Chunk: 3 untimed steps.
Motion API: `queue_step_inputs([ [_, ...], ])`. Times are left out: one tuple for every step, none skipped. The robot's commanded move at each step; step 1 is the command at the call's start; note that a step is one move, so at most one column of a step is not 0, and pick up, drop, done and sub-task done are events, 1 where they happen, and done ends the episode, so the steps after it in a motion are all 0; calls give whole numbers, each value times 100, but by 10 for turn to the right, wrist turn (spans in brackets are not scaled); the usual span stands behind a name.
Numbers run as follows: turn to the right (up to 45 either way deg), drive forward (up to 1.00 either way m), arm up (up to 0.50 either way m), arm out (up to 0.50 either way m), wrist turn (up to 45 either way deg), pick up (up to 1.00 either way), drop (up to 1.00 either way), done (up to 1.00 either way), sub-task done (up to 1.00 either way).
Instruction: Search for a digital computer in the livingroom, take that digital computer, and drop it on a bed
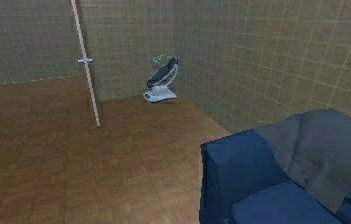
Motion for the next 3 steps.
queue_step_inputs([
  [0,0,50,0,0,0,0,0,0],
  [0,0,8,0,0,0,0,0,0],
  [0,0,0,46,0,0,0,0,0],
])
